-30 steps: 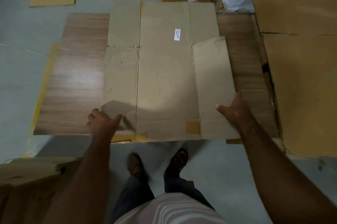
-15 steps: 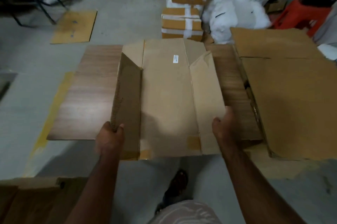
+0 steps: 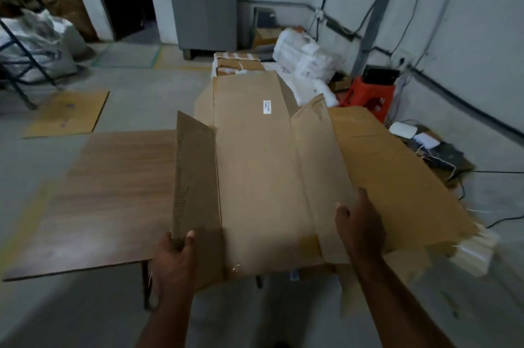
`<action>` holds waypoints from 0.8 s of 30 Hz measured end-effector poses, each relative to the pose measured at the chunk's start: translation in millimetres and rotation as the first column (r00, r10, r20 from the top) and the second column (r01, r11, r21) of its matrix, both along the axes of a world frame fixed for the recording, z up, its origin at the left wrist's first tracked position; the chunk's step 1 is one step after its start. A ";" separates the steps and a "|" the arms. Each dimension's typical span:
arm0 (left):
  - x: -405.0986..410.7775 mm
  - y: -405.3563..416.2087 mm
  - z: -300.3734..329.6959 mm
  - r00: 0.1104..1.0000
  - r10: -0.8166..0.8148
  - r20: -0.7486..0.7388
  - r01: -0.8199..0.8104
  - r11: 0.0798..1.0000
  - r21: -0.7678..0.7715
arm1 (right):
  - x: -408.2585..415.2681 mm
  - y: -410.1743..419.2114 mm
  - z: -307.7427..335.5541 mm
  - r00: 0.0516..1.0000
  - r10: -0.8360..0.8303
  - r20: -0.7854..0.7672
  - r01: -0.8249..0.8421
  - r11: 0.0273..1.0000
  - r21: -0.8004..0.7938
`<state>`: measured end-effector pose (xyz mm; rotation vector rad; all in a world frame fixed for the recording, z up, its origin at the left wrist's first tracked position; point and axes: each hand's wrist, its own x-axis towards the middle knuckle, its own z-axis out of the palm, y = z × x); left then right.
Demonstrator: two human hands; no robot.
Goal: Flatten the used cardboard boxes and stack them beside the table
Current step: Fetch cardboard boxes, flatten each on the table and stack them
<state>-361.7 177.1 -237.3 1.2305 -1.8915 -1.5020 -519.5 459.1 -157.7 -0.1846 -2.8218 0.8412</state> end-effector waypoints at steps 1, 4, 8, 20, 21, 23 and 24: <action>-4.1 10.8 4.5 1.000 0.002 -0.022 -0.002 1.000 0.002 | -0.7 11.9 2.4 1.000 -0.003 -0.019 0.002 1.000 -0.016; -21.8 42.3 19.7 0.997 0.010 -0.080 -0.011 1.000 -0.008 | -11.0 46.9 7.1 0.997 -0.010 -0.082 0.004 0.997 -0.076; -62.9 88.7 21.9 0.985 -0.012 -0.172 0.024 0.997 0.069 | -44.5 99.3 6.8 0.985 -0.037 -0.166 0.017 0.992 -0.122; -249.7 295.6 -5.2 0.957 -0.029 -0.289 0.098 0.969 0.228 | -259.7 337.0 -17.8 0.995 -0.014 -0.102 -0.001 0.990 -0.142; -262.5 308.9 -8.0 0.955 -0.040 -0.292 0.118 0.960 0.254 | -277.7 356.1 -18.1 0.998 -0.022 -0.065 0.013 0.991 -0.135; -284.0 333.3 -11.1 0.959 -0.043 -0.280 0.125 0.951 0.284 | -313.5 388.9 -23.5 1.000 -0.006 -0.017 0.003 0.988 -0.152; -295.0 342.0 -13.6 0.960 -0.049 -0.275 0.135 0.943 0.303 | -330.1 401.5 -26.3 1.000 0.010 -0.001 -0.010 0.985 -0.171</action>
